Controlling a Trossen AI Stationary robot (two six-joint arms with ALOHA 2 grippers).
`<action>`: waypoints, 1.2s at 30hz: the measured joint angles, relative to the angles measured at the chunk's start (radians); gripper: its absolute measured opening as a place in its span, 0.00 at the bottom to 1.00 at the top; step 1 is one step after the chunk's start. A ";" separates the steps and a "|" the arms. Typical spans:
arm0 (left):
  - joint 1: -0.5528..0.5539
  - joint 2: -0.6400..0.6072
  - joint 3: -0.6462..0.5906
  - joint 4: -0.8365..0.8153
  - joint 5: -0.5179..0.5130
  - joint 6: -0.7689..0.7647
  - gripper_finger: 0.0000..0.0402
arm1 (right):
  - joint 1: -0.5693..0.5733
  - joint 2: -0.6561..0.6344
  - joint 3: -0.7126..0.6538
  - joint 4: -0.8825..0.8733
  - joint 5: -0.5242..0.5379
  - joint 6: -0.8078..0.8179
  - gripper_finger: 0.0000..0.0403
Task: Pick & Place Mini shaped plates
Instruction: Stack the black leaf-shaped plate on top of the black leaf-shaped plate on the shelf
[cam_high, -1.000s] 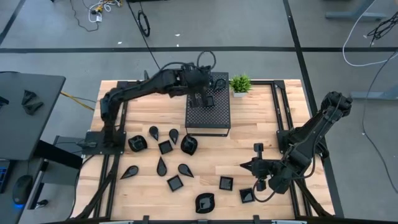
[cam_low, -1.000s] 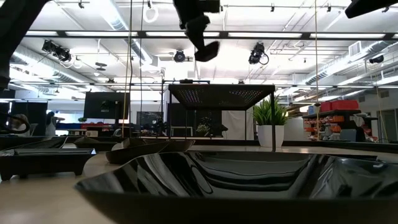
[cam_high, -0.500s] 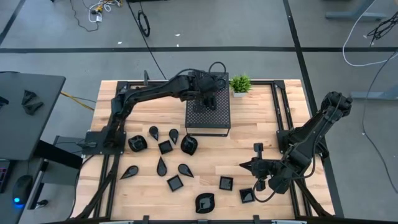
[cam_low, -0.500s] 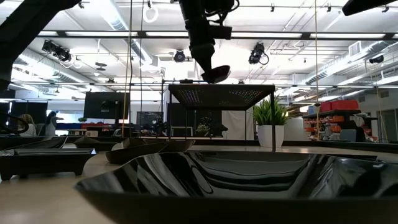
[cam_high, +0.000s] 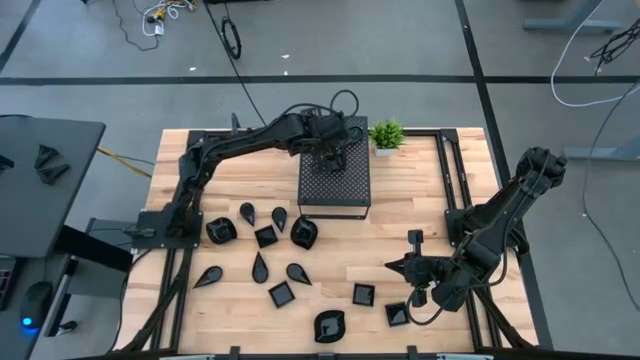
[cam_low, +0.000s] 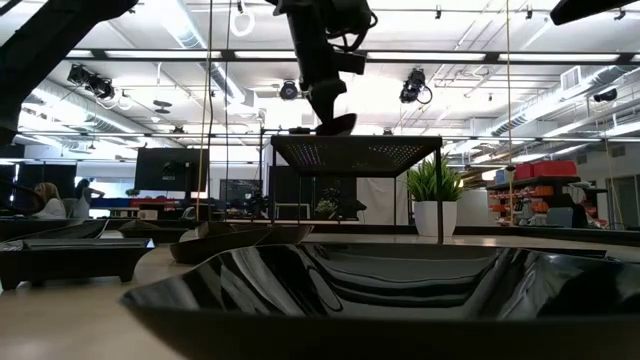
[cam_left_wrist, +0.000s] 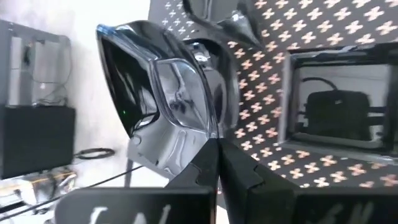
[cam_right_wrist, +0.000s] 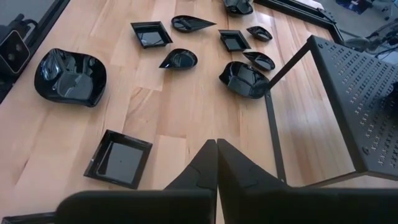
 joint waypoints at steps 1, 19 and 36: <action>0.002 0.000 0.000 0.000 0.011 -0.010 0.03 | 0.000 0.000 0.000 0.000 0.000 -0.003 0.01; 0.010 0.008 0.000 -0.016 0.076 -0.040 0.06 | 0.000 0.000 0.000 0.002 0.000 -0.003 0.01; 0.010 0.020 0.000 0.000 0.073 -0.047 0.07 | 0.000 0.000 0.001 0.002 0.000 -0.003 0.01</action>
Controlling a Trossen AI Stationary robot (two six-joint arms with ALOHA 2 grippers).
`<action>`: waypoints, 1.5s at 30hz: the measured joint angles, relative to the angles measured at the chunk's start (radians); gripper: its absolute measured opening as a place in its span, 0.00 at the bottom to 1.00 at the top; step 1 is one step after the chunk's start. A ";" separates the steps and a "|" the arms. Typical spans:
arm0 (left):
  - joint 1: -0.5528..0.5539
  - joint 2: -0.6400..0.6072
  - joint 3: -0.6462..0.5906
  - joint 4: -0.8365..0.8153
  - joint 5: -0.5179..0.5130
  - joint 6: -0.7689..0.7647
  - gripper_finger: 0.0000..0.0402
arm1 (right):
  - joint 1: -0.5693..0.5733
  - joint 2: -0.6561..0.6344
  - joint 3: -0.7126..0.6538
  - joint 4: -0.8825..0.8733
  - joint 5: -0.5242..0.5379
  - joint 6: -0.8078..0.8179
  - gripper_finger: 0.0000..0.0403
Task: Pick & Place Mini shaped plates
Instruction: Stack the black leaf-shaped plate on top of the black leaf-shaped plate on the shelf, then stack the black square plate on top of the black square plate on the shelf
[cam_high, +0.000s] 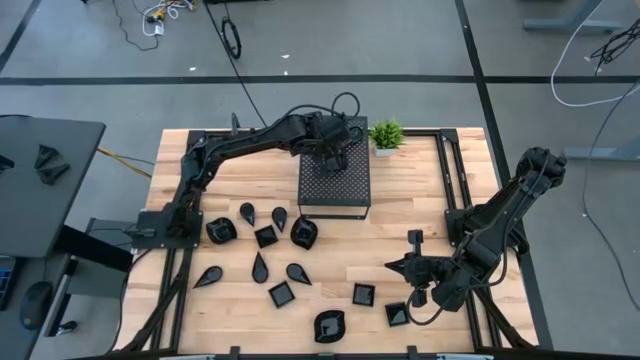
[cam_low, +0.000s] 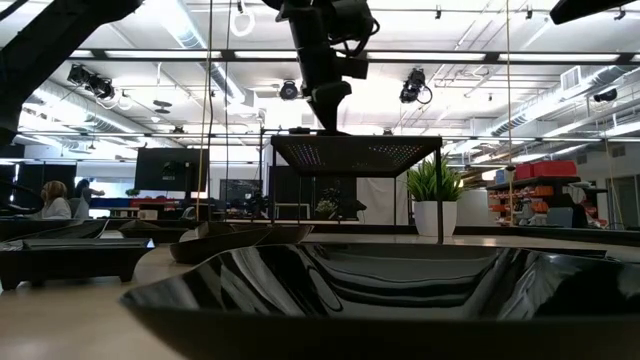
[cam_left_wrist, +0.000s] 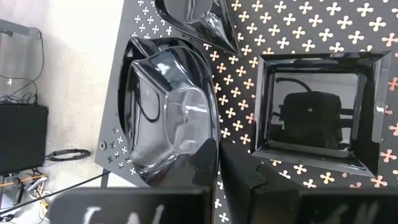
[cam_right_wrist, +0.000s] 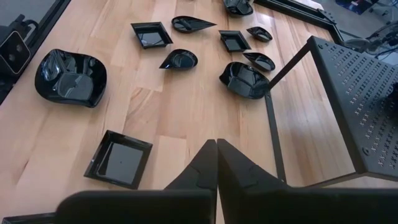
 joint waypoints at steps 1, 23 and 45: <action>0.000 0.000 0.000 0.005 0.000 0.004 0.08 | 0.000 0.000 0.000 0.000 0.000 0.000 0.01; 0.000 -0.011 0.000 0.019 -0.012 0.060 0.33 | 0.000 0.000 0.000 0.000 0.000 -0.003 0.01; -0.112 -0.097 0.001 -0.175 -0.152 -0.035 0.01 | -0.002 0.000 -0.061 0.079 0.008 -0.005 0.01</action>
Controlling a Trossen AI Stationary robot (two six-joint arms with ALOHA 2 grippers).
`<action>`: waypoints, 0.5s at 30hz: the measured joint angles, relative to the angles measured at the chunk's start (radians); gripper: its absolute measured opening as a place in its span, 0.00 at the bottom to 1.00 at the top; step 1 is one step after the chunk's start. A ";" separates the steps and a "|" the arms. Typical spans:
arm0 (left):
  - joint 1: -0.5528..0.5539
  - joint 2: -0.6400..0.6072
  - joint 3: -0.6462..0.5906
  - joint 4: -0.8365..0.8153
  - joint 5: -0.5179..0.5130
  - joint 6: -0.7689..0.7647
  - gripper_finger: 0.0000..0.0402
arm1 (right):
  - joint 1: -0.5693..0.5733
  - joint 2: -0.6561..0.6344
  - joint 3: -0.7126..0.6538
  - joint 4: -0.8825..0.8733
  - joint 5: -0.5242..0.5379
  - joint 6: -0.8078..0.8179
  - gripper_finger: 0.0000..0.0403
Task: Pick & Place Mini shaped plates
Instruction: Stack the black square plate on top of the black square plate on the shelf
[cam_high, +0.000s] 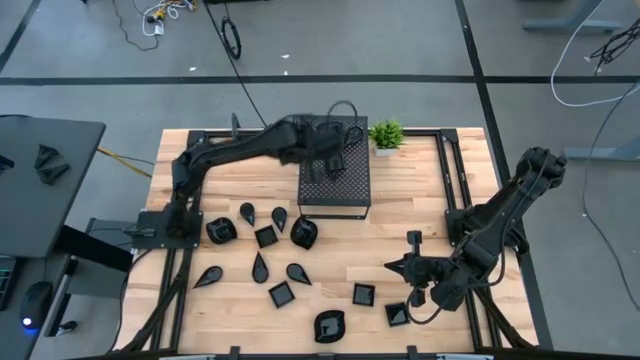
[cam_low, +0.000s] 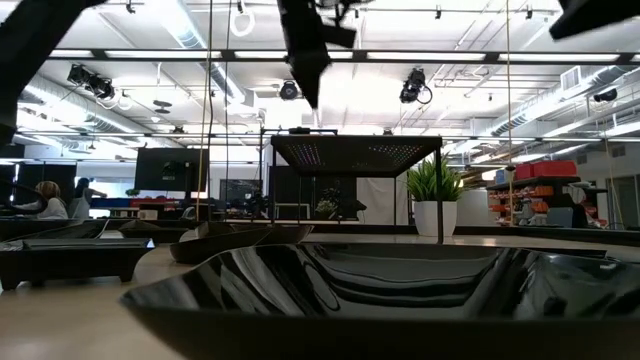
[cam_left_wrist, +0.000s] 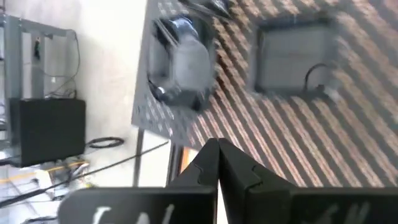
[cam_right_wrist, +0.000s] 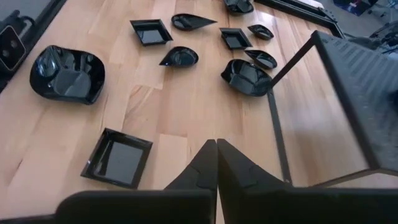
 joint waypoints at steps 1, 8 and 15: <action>-0.026 -0.013 0.000 -0.043 -0.007 -0.024 0.02 | 0.000 0.000 -0.023 0.039 0.000 0.000 0.01; -0.207 -0.069 0.000 -0.246 -0.088 -0.260 0.01 | 0.000 0.001 -0.222 0.450 0.000 -0.046 0.01; -0.344 -0.074 0.000 -0.256 -0.120 -0.353 0.02 | 0.000 0.001 -0.368 0.791 -0.008 -0.109 0.01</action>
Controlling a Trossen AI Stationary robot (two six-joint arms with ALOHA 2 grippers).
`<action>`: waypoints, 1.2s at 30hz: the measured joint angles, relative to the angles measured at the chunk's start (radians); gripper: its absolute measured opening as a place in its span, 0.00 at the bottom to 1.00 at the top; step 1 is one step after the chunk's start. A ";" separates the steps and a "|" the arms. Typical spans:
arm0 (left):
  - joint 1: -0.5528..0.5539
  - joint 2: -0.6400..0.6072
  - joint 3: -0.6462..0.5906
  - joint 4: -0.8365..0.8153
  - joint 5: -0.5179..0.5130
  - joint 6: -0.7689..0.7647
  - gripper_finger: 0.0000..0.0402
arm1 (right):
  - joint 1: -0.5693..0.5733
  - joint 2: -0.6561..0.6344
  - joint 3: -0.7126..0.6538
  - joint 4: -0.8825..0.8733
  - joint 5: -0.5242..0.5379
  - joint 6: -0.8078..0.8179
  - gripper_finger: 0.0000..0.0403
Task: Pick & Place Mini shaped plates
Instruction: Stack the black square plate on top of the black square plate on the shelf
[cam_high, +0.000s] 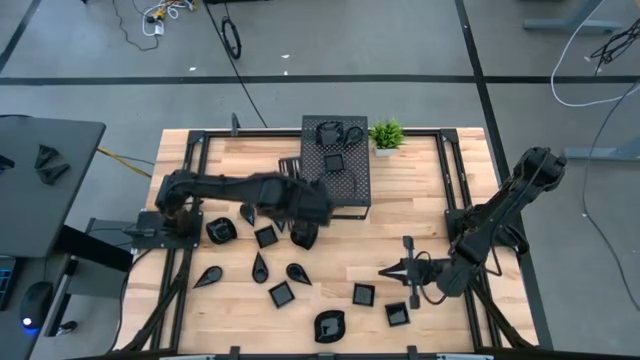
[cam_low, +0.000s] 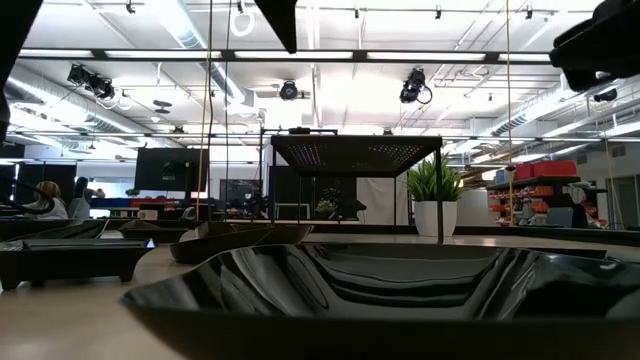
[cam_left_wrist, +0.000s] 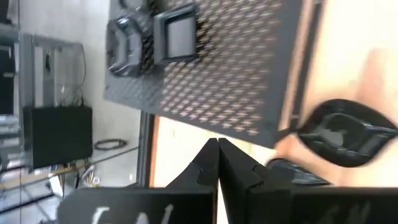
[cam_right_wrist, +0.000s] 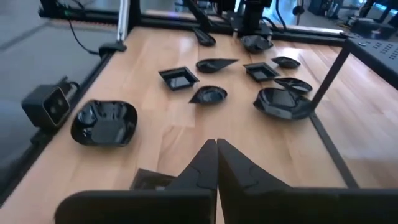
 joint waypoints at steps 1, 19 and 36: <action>-0.012 0.000 0.000 0.000 -0.001 -0.004 0.01 | 0.000 0.000 -0.014 0.029 0.000 -0.002 0.01; -0.051 -0.117 -0.341 0.252 -0.040 -0.052 0.02 | -0.001 0.000 -0.055 0.108 -0.001 0.014 0.01; -0.118 -0.421 -1.437 1.802 0.226 -0.216 0.03 | -0.063 0.000 -0.002 0.063 -0.337 0.158 0.05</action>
